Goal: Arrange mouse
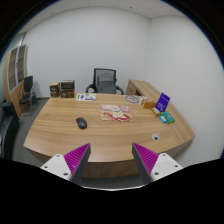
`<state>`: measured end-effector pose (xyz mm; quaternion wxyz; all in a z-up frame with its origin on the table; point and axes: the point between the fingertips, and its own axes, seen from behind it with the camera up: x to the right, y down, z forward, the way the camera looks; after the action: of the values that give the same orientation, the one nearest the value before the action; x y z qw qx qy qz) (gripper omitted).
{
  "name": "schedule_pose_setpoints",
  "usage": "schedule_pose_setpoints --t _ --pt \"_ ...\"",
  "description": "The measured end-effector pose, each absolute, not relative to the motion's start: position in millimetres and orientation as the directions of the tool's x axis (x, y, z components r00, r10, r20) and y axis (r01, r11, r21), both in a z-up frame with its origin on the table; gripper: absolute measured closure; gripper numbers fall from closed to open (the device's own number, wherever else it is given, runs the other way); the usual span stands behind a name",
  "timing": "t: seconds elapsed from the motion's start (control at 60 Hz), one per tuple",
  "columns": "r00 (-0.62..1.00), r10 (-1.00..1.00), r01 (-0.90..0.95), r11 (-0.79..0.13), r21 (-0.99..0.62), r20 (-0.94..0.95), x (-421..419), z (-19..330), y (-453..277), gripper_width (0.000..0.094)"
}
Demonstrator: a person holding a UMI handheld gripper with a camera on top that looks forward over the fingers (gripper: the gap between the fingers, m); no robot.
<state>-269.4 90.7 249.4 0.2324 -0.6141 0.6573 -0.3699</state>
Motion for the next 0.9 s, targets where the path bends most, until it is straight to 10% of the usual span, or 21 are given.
schedule_pose_setpoints --t 0.9 --pt "-0.019 -0.999 -0.618 -0.024 -0.786 0.045 -239.5 198.9 203.2 0.0067"
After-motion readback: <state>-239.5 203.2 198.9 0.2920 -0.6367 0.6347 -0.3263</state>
